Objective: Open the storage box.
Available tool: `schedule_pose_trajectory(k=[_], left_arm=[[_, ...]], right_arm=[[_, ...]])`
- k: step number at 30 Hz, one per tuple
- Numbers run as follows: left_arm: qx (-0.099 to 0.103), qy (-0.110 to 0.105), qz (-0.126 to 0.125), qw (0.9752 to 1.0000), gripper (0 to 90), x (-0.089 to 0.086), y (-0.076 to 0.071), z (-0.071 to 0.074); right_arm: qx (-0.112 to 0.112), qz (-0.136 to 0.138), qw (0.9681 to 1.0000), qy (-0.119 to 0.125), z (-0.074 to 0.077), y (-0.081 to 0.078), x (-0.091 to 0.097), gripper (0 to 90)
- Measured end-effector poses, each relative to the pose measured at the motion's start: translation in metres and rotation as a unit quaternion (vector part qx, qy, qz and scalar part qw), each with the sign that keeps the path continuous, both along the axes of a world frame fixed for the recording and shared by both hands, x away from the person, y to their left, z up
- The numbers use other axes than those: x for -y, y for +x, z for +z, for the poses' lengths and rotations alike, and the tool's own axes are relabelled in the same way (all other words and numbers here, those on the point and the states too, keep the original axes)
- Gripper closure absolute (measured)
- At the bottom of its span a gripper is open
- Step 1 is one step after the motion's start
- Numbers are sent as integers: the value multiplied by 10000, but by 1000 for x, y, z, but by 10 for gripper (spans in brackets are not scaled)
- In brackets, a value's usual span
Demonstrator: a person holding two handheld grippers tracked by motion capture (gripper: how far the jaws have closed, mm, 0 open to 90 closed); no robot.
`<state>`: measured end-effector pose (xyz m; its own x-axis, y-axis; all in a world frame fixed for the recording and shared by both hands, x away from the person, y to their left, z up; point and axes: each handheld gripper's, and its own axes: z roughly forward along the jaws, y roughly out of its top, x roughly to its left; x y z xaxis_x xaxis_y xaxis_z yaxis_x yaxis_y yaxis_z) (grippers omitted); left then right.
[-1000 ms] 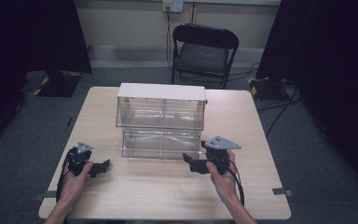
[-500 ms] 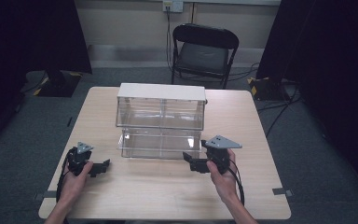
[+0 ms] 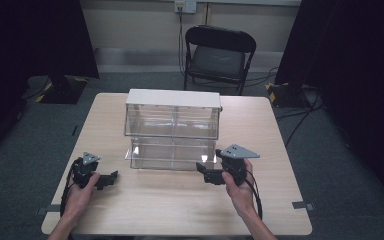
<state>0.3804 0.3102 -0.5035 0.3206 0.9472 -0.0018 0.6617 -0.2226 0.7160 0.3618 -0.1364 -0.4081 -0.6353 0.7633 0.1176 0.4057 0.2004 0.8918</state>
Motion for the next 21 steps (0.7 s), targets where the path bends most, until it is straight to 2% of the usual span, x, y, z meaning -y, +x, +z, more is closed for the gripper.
schedule_pose_trajectory(k=[21], left_arm=[[-1, 0, 0, 10000, 4, 0, 0, 0]], right_arm=[[65, -7, 9999, 82, 9, 6, -2, 129]])
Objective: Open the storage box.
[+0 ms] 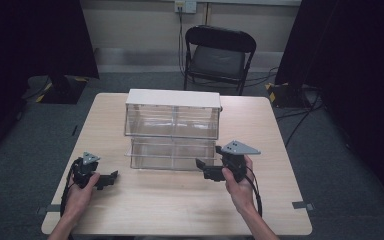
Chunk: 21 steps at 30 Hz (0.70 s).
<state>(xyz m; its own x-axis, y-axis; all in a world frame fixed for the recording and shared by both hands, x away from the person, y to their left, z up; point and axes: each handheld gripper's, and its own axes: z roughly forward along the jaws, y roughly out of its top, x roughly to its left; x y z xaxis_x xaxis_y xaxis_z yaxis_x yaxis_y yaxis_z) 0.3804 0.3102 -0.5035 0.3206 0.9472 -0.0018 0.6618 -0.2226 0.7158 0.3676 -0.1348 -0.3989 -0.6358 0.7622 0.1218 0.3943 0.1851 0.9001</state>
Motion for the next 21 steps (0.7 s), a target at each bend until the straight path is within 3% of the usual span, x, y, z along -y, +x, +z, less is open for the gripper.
schedule_pose_trajectory(k=[21], left_arm=[[1, -3, -3, 10000, 3, 0, 0, 0]], right_arm=[[128, -183, 9993, 289, 23, 19, -3, 102]])
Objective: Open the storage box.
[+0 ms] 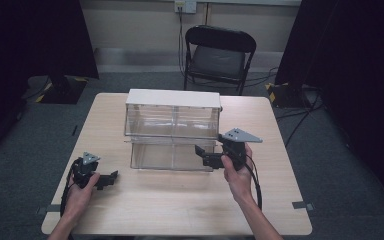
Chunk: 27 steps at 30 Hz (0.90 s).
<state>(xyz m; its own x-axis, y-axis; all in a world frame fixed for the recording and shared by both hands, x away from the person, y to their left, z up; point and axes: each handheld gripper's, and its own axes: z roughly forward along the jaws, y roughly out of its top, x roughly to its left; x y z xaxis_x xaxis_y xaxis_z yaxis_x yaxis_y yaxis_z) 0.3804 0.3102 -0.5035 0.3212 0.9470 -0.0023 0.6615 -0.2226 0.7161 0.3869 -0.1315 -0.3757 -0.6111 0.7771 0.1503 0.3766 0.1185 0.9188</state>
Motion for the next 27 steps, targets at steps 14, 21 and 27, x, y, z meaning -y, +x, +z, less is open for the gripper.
schedule_pose_trajectory(k=[14, 21, 27], left_arm=[[1, 2, 4, 10000, 3, 0, 0, 0], [1, 0, 1, 10000, 3, 0, 0, 0], [0, 2, 3, 10000, 3, 0, 0, 0]], right_arm=[[-83, 20, 9999, 64, 1, 3, 1, 97], [-76, 13, 10000, 62, 1, 3, 1, 99], [-53, 1, 10000, 55, 1, 2, 0, 100]])
